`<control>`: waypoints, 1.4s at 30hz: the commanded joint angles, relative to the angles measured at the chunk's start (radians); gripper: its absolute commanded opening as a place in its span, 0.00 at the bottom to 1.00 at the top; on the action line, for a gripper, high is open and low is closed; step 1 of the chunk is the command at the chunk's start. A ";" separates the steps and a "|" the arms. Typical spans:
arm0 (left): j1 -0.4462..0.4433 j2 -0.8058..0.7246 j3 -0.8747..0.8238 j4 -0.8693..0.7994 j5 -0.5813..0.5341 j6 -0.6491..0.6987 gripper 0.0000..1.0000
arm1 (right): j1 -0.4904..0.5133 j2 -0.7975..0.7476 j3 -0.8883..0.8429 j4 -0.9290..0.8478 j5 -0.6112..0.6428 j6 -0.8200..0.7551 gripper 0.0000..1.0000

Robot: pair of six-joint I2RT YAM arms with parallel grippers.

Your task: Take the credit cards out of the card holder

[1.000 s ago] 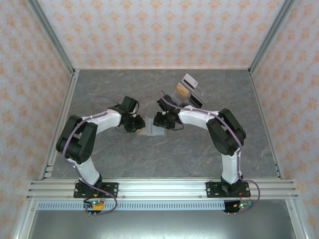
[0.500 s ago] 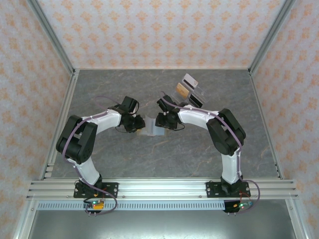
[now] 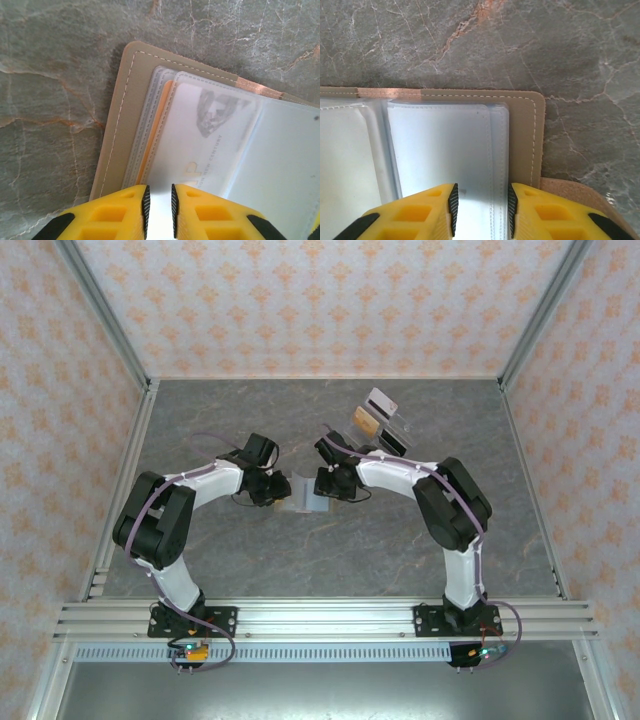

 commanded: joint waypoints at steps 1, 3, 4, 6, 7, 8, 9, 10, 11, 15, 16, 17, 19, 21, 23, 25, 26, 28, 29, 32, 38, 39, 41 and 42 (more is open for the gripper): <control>-0.010 0.008 -0.019 -0.014 -0.013 0.015 0.21 | -0.004 0.022 0.030 -0.004 -0.050 -0.009 0.30; -0.010 0.011 -0.019 -0.013 -0.011 0.015 0.20 | -0.004 0.024 0.028 0.019 -0.099 -0.013 0.26; -0.010 0.012 -0.021 -0.012 -0.010 0.017 0.19 | -0.003 0.024 0.020 0.046 -0.130 -0.010 0.23; -0.010 0.014 -0.023 -0.010 -0.009 0.017 0.19 | -0.004 0.019 0.010 0.086 -0.170 -0.007 0.19; -0.010 0.014 -0.025 -0.008 -0.007 0.017 0.19 | -0.003 0.017 0.007 0.103 -0.189 -0.005 0.17; -0.010 0.014 -0.025 -0.007 -0.007 0.017 0.19 | -0.003 0.015 0.006 0.116 -0.201 -0.004 0.14; -0.011 0.015 -0.027 -0.005 -0.005 0.017 0.18 | -0.002 0.012 0.004 0.127 -0.212 -0.002 0.13; -0.010 0.016 -0.027 -0.005 -0.005 0.017 0.18 | -0.004 0.009 0.002 0.138 -0.223 -0.004 0.12; -0.010 0.017 -0.027 -0.007 -0.005 0.018 0.18 | -0.004 0.006 -0.001 0.148 -0.231 -0.005 0.11; -0.010 0.012 -0.023 -0.012 -0.003 0.021 0.17 | -0.004 0.002 0.004 0.151 -0.238 -0.007 0.09; -0.010 0.010 -0.017 -0.017 -0.005 0.023 0.17 | -0.003 0.001 0.004 0.145 -0.224 -0.009 0.09; -0.010 0.007 -0.012 -0.022 -0.005 0.024 0.17 | -0.003 -0.002 0.003 0.137 -0.210 -0.009 0.09; -0.010 -0.005 0.002 -0.034 -0.005 0.031 0.18 | -0.003 -0.015 -0.001 0.120 -0.178 -0.014 0.10; -0.013 -0.018 0.021 -0.053 -0.003 0.040 0.18 | -0.003 -0.032 -0.008 0.104 -0.146 -0.019 0.13; -0.021 -0.033 0.041 -0.068 0.003 0.055 0.20 | -0.004 -0.060 -0.021 0.096 -0.117 -0.023 0.18; -0.033 -0.041 0.056 -0.077 0.010 0.066 0.22 | -0.004 -0.090 -0.038 0.092 -0.091 -0.024 0.24; -0.038 -0.043 0.063 -0.078 0.014 0.069 0.23 | -0.006 -0.102 -0.045 0.092 -0.080 -0.025 0.26; -0.054 -0.041 0.077 -0.084 0.013 0.079 0.25 | -0.007 -0.142 -0.064 0.089 -0.050 -0.023 0.30; -0.060 -0.038 0.084 -0.086 0.013 0.082 0.26 | -0.007 -0.160 -0.073 0.088 -0.032 -0.020 0.31; -0.079 -0.012 0.111 -0.087 0.017 0.087 0.27 | -0.010 -0.218 -0.107 0.082 0.030 -0.014 0.32; -0.097 0.038 0.145 -0.075 0.026 0.076 0.26 | -0.021 -0.285 -0.156 0.099 0.062 -0.005 0.34; -0.097 0.037 0.150 -0.086 0.014 0.077 0.26 | -0.021 -0.282 -0.151 0.101 0.049 -0.007 0.34; -0.086 0.019 0.148 -0.095 -0.006 0.077 0.26 | -0.018 -0.267 -0.140 0.107 0.015 -0.014 0.34; -0.076 0.002 0.141 -0.100 -0.017 0.075 0.26 | -0.014 -0.254 -0.129 0.104 0.002 -0.021 0.34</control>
